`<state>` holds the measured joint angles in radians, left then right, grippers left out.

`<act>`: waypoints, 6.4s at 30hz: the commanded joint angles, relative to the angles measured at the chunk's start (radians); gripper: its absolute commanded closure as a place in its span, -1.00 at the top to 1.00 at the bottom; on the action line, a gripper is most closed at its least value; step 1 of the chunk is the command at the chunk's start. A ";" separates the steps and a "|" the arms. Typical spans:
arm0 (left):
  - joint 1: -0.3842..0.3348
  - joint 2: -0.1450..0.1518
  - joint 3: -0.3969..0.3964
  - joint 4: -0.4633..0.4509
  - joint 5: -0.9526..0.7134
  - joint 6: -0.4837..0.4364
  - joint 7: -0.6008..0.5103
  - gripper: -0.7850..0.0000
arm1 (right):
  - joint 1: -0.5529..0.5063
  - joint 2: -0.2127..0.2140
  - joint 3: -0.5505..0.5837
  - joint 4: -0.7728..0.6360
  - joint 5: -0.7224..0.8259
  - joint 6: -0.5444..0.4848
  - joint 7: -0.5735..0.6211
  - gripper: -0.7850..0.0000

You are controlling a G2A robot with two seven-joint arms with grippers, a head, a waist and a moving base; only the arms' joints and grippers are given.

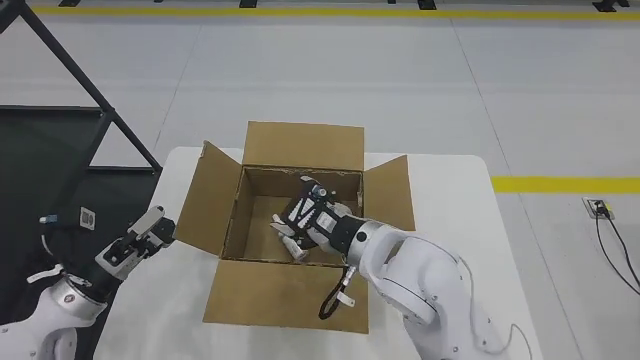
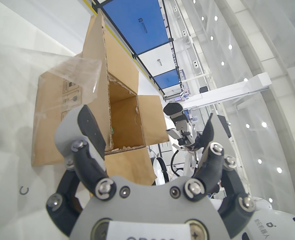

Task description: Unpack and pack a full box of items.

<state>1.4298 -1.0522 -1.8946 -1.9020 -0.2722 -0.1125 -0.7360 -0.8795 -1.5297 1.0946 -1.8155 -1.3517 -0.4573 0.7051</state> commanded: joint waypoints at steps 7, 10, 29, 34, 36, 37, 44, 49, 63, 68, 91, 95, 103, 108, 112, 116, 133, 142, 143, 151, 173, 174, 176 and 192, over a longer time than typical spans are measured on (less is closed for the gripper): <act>-0.022 0.003 0.062 -0.032 0.044 0.018 0.002 1.00 | -0.032 0.005 0.038 -0.022 0.043 0.008 -0.068 1.00; -0.029 0.004 0.089 -0.046 0.064 0.027 -0.001 1.00 | -0.072 0.014 0.101 -0.068 0.094 0.011 -0.118 1.00; -0.137 0.004 0.293 -0.053 0.168 0.091 0.008 1.00 | -0.186 0.039 0.304 -0.159 0.333 0.069 -0.093 1.00; -0.146 0.003 0.320 -0.056 0.179 0.092 0.014 1.00 | -0.192 0.050 0.389 -0.150 0.434 0.133 -0.047 1.00; -0.144 0.003 0.324 -0.059 0.179 0.091 0.019 1.00 | -0.188 0.054 0.409 -0.134 0.461 0.182 0.017 1.00; -0.142 0.004 0.325 -0.061 0.180 0.090 0.020 1.00 | -0.179 0.056 0.419 -0.135 0.461 0.209 0.041 1.00; -0.130 0.006 0.325 -0.059 0.182 0.090 0.017 1.00 | -0.120 0.069 0.427 -0.069 0.411 0.373 0.210 1.00; -0.128 0.007 0.341 -0.058 0.193 0.089 0.008 1.00 | -0.085 0.076 0.425 -0.016 0.493 0.395 0.320 1.00; -0.122 0.010 0.365 -0.055 0.213 0.094 0.005 1.00 | -0.025 0.096 0.321 0.072 0.877 0.133 0.461 1.00; -0.123 0.010 0.371 -0.053 0.211 0.097 0.015 1.00 | 0.063 0.087 0.197 0.207 0.913 0.132 0.436 1.00; -0.155 0.015 0.389 0.003 0.215 0.133 -0.016 1.00 | 0.247 0.066 0.017 0.626 1.120 0.003 0.326 1.00; -0.159 0.017 0.381 0.017 0.209 0.131 -0.023 1.00 | 0.276 0.059 -0.013 0.684 1.148 0.001 0.300 1.00; -0.134 0.015 0.419 0.018 0.223 0.120 -0.006 1.00 | 0.407 0.007 -0.126 0.842 1.240 0.052 0.199 1.00; -0.136 0.014 0.430 0.013 0.218 0.120 0.007 1.00 | 0.475 -0.019 -0.179 0.927 1.248 0.024 0.173 1.00; -0.146 0.013 0.427 0.011 0.206 0.120 0.029 1.00 | 0.485 -0.019 -0.178 0.931 1.229 -0.013 0.129 1.00; -0.156 0.013 0.414 0.013 0.196 0.121 0.049 1.00 | 0.464 -0.006 -0.146 0.902 1.217 -0.028 0.114 1.00; -0.092 0.021 0.244 0.028 0.090 0.079 0.113 1.00 | 0.431 0.012 -0.131 0.838 1.142 0.128 0.085 1.00; -0.027 0.017 0.067 0.064 -0.070 0.084 0.283 1.00 | 0.419 0.002 -0.144 0.832 1.174 0.203 0.055 1.00; -0.029 0.016 0.058 0.069 -0.082 0.099 0.306 1.00 | 0.427 -0.002 -0.152 0.841 1.176 0.214 0.053 1.00; -0.048 0.008 0.043 0.123 -0.189 0.214 0.399 1.00 | 0.497 -0.045 -0.218 0.949 1.190 0.280 -0.034 1.00; -0.349 0.013 0.204 0.284 -0.168 0.567 0.369 1.00 | 0.597 -0.105 -0.252 1.156 1.240 0.233 -0.052 0.44; -0.383 0.015 0.213 0.310 -0.162 0.596 0.355 1.00 | 0.597 -0.106 -0.253 1.156 1.240 0.228 -0.048 0.41; -0.444 0.016 0.238 0.357 -0.158 0.627 0.324 1.00 | 0.596 -0.108 -0.254 1.159 1.237 0.223 -0.045 0.33; -0.749 0.012 0.445 0.668 -0.067 0.767 0.194 0.82 | 0.570 -0.096 -0.208 1.136 1.226 0.170 -0.051 0.25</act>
<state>0.6961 -1.0388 -1.4611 -1.2552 -0.3443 0.6490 -0.5463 -0.3082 -1.6267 0.8848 -0.6767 -0.1249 -0.2870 0.6518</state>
